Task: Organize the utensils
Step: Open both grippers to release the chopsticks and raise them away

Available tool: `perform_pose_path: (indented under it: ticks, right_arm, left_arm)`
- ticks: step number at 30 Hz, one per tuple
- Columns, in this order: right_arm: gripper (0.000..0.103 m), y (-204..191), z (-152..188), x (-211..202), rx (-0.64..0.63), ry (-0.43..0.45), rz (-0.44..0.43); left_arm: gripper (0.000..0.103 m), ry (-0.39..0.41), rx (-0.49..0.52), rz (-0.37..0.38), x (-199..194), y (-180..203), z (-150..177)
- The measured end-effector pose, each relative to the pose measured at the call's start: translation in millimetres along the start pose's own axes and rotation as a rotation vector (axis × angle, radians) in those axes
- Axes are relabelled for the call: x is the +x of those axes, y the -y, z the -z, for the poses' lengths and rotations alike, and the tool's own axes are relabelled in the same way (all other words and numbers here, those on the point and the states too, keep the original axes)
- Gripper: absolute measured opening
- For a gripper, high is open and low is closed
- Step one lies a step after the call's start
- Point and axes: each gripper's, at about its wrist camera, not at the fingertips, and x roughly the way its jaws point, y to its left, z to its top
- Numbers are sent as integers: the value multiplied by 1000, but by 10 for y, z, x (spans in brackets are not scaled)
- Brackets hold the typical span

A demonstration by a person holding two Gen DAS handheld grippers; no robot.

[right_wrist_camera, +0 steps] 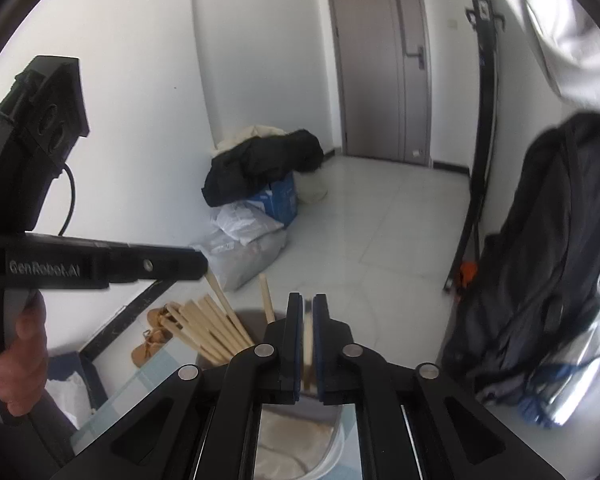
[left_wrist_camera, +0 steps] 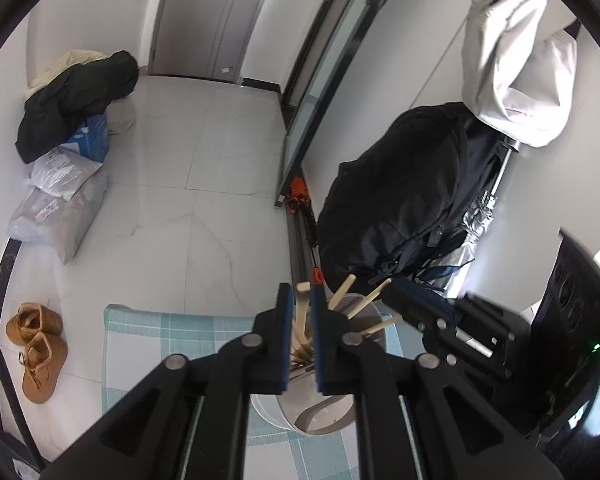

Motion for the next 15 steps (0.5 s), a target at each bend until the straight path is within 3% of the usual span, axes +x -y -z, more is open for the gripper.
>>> perform_pose_path:
  ticks: [3,5,7,15]
  right_arm:
    - [7,66,68,-62,48,-2,-10]
    - [18,91,89,-137,69,10,-7]
    - [26,111,103,-220,93,24,-12]
    - [39,67,126,-649,119,93,19]
  left_arm:
    - [19,10,-15,-5,-33,-13,14]
    - [43,17,-2,-25,-69,18,25]
    - [58,39,5,-53,-130,42,47]
    - [61,88,6,-113,-360,121,109]
